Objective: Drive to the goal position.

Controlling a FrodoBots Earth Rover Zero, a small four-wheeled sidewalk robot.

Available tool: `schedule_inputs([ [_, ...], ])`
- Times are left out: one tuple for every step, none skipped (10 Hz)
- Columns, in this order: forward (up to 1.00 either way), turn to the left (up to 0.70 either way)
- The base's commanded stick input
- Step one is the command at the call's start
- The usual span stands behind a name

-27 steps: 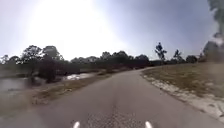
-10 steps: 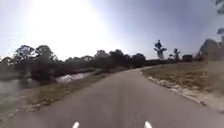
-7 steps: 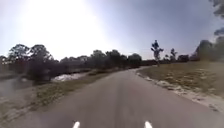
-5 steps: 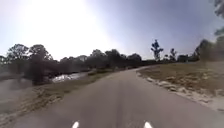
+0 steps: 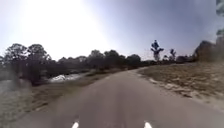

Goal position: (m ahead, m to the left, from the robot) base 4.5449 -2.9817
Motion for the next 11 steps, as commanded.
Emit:
schedule_inputs([
  [1.0, 0.0],
  [1.0, 0.0],
  [1.0, 0.0],
  [1.0, 0.0],
  [1.0, 0.0],
  [1.0, 0.0],
  [1.0, 0.0],
  [1.0, 0.0],
  [1.0, 0.0],
  [1.0, 0.0],
  [1.0, 0.0],
])
